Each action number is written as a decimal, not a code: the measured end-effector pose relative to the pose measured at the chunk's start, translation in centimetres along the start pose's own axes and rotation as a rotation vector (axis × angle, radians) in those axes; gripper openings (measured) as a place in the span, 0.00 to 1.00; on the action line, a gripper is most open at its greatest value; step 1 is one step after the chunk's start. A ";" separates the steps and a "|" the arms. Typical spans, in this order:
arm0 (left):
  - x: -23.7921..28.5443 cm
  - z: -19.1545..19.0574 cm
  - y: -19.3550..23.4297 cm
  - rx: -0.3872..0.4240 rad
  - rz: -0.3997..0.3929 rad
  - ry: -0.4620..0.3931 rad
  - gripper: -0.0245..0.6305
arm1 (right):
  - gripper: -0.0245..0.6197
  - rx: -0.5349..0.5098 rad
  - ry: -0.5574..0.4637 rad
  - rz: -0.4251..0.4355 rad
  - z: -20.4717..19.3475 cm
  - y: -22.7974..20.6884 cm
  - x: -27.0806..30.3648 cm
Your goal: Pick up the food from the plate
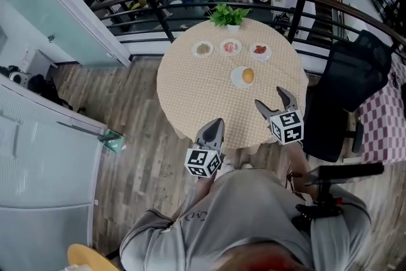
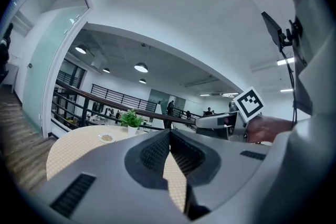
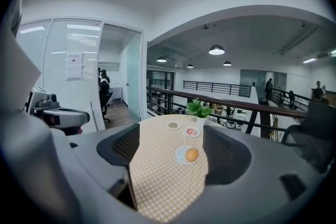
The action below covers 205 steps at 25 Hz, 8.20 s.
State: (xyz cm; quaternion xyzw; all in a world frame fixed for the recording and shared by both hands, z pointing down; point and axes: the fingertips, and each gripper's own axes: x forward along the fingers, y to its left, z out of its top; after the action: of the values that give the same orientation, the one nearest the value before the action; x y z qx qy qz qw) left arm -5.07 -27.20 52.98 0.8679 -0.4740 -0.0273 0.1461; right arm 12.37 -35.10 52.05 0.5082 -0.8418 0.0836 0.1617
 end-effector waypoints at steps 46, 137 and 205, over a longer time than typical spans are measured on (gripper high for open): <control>-1.3 0.1 5.2 0.046 0.214 0.054 0.05 | 0.62 -0.011 0.634 0.108 -12.9 -7.9 29.2; 0.4 0.7 8.1 0.147 0.236 0.015 0.05 | 0.62 0.015 0.375 0.154 -6.3 -7.8 24.3; 2.2 10.7 0.9 0.235 -0.011 -0.163 0.05 | 0.62 -0.038 -0.371 0.238 12.0 3.3 -1.4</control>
State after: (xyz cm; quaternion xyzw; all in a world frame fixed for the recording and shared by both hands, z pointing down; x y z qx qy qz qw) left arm -6.56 -31.94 43.25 0.8764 -0.4796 -0.0427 0.0041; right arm 7.81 -36.03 40.41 0.4089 -0.9126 -0.0087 0.0025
